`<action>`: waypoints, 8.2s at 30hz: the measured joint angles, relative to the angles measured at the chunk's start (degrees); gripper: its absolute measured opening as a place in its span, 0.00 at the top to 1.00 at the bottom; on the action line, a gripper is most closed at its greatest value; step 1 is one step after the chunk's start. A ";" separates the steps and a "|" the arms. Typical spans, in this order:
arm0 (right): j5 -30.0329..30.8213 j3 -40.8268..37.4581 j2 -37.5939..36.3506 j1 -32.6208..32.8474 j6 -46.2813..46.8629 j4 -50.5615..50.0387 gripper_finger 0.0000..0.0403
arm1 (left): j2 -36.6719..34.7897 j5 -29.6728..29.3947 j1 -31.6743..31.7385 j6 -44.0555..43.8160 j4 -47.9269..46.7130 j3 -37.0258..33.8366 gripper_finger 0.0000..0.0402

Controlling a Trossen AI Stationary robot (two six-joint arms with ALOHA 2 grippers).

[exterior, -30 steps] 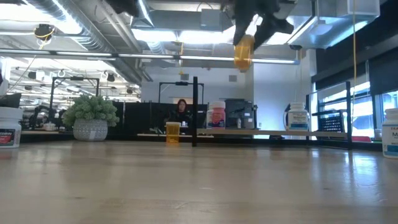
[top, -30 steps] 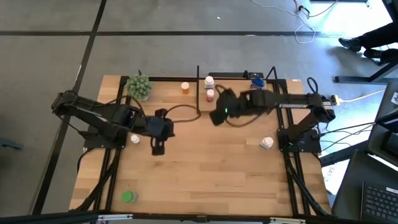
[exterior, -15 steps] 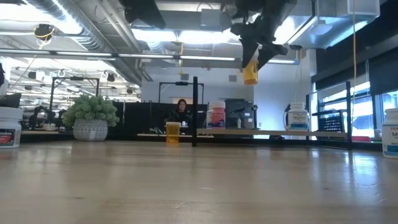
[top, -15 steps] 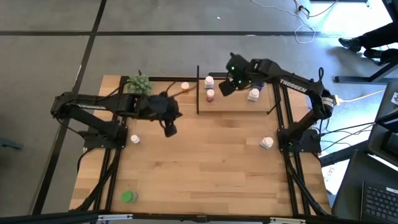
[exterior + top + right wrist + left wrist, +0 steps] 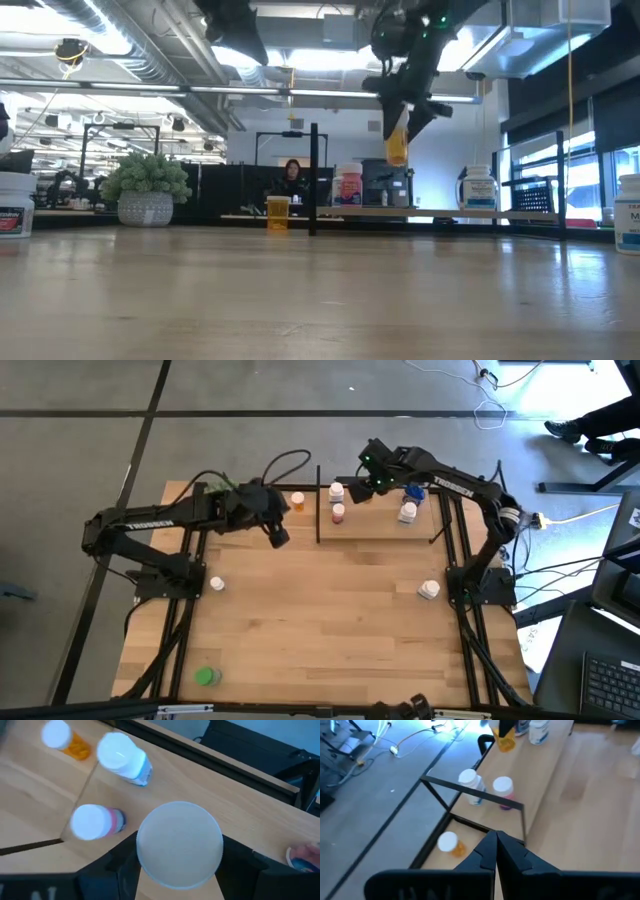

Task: Pick and place medicine bottles onto shelf by color
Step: Put the orange medicine bottle on the shelf, then put the white medicine bottle on the shelf

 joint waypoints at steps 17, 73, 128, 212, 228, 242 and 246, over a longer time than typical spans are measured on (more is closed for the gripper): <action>1.17 0.00 9.34 -3.64 -4.01 3.75 0.49 | 0.00 -0.03 5.89 2.60 -0.04 0.00 1.00; 1.03 -0.02 11.72 -3.91 -7.92 6.01 0.39 | 0.00 -0.03 7.77 2.29 0.35 0.00 1.00; -5.17 -0.02 -4.44 7.40 -33.21 2.70 0.39 | 0.00 -0.03 7.75 2.73 -5.74 0.02 1.00; -15.39 -35.52 -20.34 30.41 7.25 -31.74 0.39 | 0.00 11.18 7.75 -7.70 -28.68 0.02 1.00; -17.46 -43.59 -20.39 31.15 5.56 -23.82 0.39 | 0.00 11.18 7.76 -7.70 -28.65 0.02 1.00; -16.78 -47.47 -20.39 31.14 5.61 -16.33 0.39 | 0.01 11.18 7.76 -7.70 -28.61 0.02 1.00; -16.05 -47.47 -20.39 31.13 5.58 -15.17 0.39 | 0.00 11.18 7.77 -7.70 -28.60 0.02 1.00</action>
